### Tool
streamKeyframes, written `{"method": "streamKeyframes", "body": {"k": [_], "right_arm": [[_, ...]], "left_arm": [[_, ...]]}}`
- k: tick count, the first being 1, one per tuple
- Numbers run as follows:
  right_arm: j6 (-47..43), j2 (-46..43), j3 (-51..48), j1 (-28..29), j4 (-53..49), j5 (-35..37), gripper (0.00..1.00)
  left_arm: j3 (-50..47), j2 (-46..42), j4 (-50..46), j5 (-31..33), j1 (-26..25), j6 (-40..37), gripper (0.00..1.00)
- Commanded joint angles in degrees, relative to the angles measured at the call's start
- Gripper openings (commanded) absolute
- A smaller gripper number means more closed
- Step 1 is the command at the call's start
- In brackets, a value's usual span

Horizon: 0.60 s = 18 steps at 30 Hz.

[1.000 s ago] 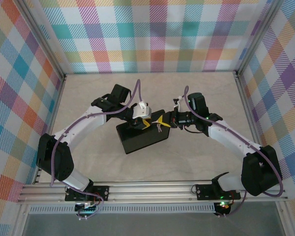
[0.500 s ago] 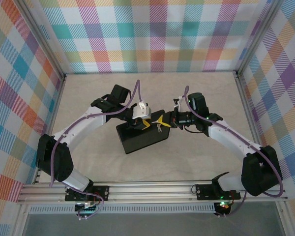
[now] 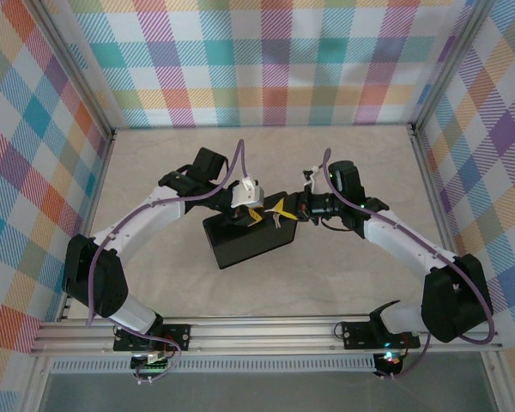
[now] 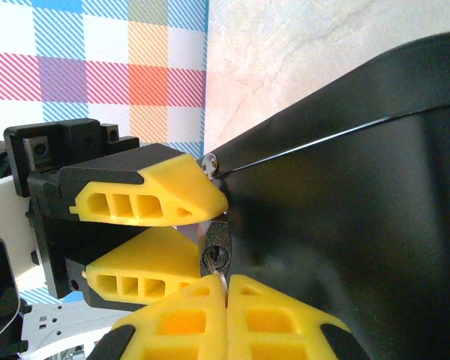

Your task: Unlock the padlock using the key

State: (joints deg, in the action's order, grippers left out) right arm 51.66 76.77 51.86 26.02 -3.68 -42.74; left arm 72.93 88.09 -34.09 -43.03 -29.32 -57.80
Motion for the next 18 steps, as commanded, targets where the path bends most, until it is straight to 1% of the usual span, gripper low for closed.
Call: {"method": "streamKeyframes", "body": {"k": [1, 7, 18], "right_arm": [[-0.8, 0.2, 1.3, 1.1, -0.1, -1.6, 0.04], [-1.2, 0.3, 0.6, 0.8, -0.8, -0.9, 0.04], [-1.8, -0.6, 0.4, 0.9, -0.5, -3.2, 0.04]], "left_arm": [[-0.4, -2.2, 1.7, -3.0, 0.1, 0.5, 0.18], [-1.0, -2.4, 1.3, -2.8, 0.2, 0.5, 0.17], [-1.4, -2.3, 2.8, -2.0, 0.3, 1.4, 0.19]]}}
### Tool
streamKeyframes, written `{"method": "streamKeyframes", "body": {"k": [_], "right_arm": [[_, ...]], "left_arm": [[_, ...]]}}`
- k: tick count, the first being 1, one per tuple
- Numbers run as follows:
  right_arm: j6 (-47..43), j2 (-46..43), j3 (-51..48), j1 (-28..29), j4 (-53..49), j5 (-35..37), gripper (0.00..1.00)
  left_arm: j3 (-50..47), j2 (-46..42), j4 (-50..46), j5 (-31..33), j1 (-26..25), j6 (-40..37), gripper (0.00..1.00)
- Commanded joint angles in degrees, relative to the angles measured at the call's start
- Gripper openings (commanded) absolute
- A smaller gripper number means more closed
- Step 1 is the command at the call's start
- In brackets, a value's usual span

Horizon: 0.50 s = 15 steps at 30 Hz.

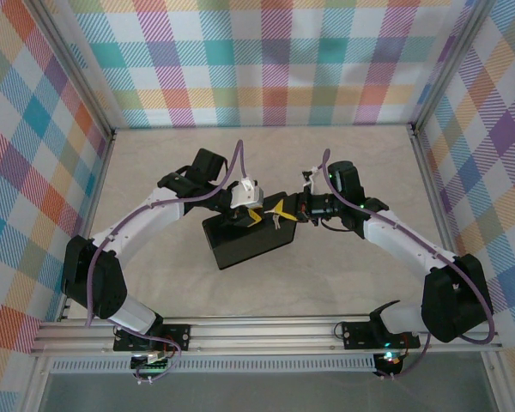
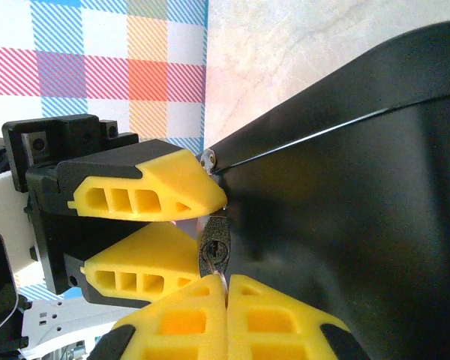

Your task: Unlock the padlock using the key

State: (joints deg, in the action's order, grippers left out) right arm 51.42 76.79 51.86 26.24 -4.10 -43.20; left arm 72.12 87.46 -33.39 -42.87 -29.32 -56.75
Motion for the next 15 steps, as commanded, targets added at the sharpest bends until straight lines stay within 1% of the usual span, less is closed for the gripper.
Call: {"method": "streamKeyframes", "body": {"k": [1, 8, 15], "right_arm": [[-1.8, -0.7, 0.4, 0.6, -0.2, -3.2, 0.04], [-2.6, -2.0, -0.9, 0.1, -1.8, -2.2, 0.04], [-1.6, -1.4, -1.0, 0.3, 0.5, -3.5, 0.04]], "left_arm": [[-0.6, -1.7, 2.2, -2.1, 0.3, 0.5, 0.19], [-1.3, -2.2, 2.3, -1.4, 0.3, 0.6, 0.19], [-1.4, -2.5, 2.1, -1.7, 0.3, 0.7, 0.19]]}}
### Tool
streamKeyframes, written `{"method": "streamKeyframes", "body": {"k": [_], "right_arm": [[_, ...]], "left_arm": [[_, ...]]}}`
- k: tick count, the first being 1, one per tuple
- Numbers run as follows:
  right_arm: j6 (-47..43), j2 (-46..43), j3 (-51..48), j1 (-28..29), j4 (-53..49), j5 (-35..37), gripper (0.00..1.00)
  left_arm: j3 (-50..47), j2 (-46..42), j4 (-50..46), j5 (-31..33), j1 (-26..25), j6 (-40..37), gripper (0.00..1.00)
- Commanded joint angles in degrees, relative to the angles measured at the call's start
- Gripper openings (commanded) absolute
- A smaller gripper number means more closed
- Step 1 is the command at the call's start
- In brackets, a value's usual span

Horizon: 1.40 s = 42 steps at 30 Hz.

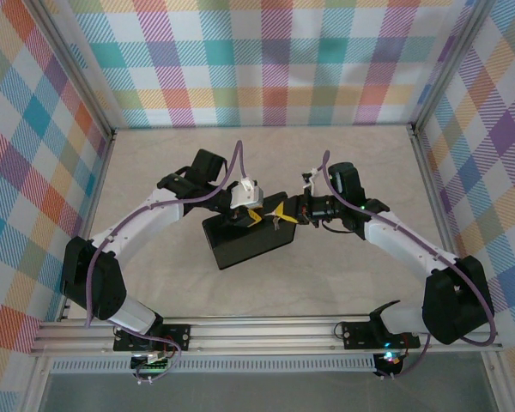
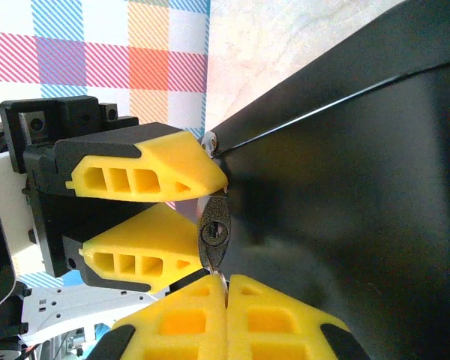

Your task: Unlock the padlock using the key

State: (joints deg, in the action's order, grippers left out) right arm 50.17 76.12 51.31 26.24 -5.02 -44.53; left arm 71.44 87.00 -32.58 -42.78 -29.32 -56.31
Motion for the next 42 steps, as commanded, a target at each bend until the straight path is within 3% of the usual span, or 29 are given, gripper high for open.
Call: {"method": "streamKeyframes", "body": {"k": [1, 10, 14, 23, 42], "right_arm": [[-0.3, -0.6, -0.3, 0.4, 1.6, -2.4, 0.04], [1.6, 2.0, 0.0, 1.6, 5.0, -4.1, 0.04], [-0.1, 1.2, 1.4, 1.6, 0.9, -2.2, 0.04], [-0.3, -1.8, -0.2, -3.1, -1.4, -1.7, 0.03], [2.6, 0.3, -2.6, -1.6, 5.3, -3.5, 0.03]], "left_arm": [[-0.7, -2.0, 1.3, -1.8, 0.3, 0.3, 0.19], [-1.7, -2.8, 2.9, -2.4, -0.2, 0.7, 0.19], [-2.6, -3.5, 4.4, -1.8, -0.3, 1.2, 0.19], [-2.9, -3.3, 4.6, -0.8, -0.2, 2.3, 0.19], [-6.4, -6.2, 5.8, 1.5, -0.9, 5.0, 0.18]]}}
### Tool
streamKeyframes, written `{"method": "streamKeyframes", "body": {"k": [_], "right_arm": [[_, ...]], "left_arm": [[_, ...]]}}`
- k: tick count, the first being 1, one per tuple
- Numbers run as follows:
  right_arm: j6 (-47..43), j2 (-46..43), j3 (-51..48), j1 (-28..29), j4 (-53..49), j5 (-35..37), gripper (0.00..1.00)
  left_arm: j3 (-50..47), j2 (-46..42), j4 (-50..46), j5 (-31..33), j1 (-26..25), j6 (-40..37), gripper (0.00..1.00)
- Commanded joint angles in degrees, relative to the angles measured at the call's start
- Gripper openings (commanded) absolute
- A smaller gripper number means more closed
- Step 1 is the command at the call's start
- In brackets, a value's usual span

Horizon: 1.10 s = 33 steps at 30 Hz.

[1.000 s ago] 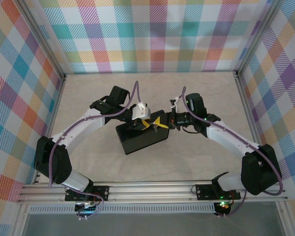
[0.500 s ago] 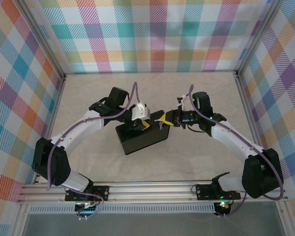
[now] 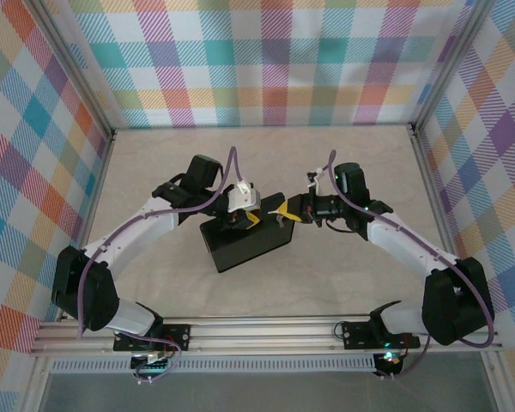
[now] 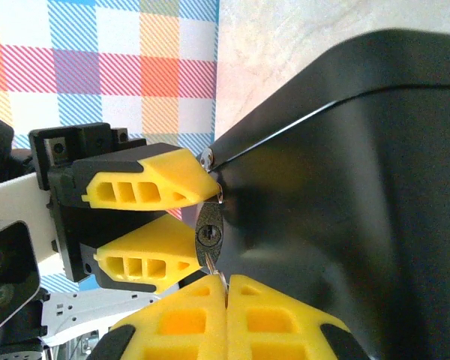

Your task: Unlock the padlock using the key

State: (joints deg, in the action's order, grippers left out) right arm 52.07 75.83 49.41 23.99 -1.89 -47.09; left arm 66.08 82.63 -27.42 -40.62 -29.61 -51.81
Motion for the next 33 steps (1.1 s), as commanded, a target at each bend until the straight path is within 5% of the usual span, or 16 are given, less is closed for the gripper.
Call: {"method": "streamKeyframes", "body": {"k": [1, 33], "right_arm": [[0.6, 0.6, -0.8, 0.6, 2.0, -0.7, 0.03], [1.4, -0.7, 0.3, 1.3, 2.7, 2.4, 0.03]], "left_arm": [[-1.1, -1.9, 0.8, -0.7, -0.6, 0.5, 0.18], [-1.5, -1.4, 2.3, -1.7, -0.6, 0.8, 0.18]]}}
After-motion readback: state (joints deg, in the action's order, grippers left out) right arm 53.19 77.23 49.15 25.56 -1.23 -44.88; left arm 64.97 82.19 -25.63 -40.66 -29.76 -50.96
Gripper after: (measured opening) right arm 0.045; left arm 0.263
